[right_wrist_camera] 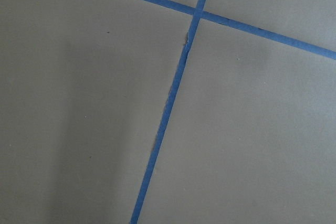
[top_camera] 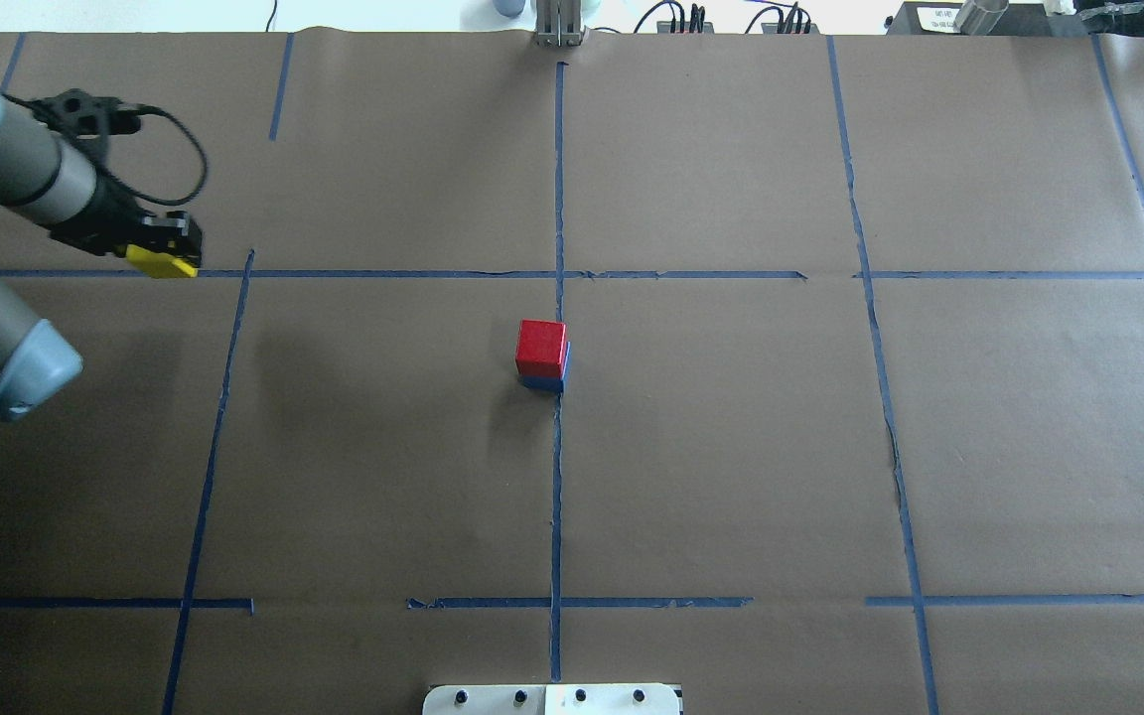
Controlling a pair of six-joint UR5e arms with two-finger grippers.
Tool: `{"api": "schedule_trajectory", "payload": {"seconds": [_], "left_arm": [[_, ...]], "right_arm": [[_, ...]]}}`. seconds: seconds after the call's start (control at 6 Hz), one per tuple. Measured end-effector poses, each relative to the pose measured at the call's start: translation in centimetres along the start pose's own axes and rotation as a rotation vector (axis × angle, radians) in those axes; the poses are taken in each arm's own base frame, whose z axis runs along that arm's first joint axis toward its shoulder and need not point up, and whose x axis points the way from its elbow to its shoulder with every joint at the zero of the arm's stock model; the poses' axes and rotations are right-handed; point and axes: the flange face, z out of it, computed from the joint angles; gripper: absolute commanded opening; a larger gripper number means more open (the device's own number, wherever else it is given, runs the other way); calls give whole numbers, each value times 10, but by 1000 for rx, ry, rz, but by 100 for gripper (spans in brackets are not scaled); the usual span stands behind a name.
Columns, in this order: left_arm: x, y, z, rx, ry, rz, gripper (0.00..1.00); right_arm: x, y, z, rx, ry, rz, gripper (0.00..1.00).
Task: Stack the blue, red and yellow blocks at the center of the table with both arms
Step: 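Carry the yellow cube with the left gripper onto the red cube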
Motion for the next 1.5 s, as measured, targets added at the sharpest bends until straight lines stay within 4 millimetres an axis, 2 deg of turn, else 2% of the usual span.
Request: {"api": "schedule_trajectory", "payload": {"seconds": [0.17, 0.5, 0.67, 0.83, 1.0, 1.17, 1.5], "left_arm": [[84, 3, -6, -11, 39, 67, 1], [226, 20, -32, -45, 21, 115, 1], [292, 41, -42, -52, -9, 105, 2], [339, 58, -45, -56, -21, 87, 3], [372, 64, -36, -53, -40, 67, 3], [391, 67, -25, -48, -60, 54, 4], [397, 69, -15, -45, -73, 54, 6]], "right_arm": [[0, 0, 0, -1, 0, 2, 100], [1, 1, 2, -4, -1, 6, 100], [2, 1, 3, -5, -2, 8, 100], [2, 1, 3, -6, -2, 9, 100], [3, 1, 3, -6, -2, 10, 100], [3, 2, 3, -7, -2, 10, 100], [3, 2, 3, -7, -2, 10, 100]]}}
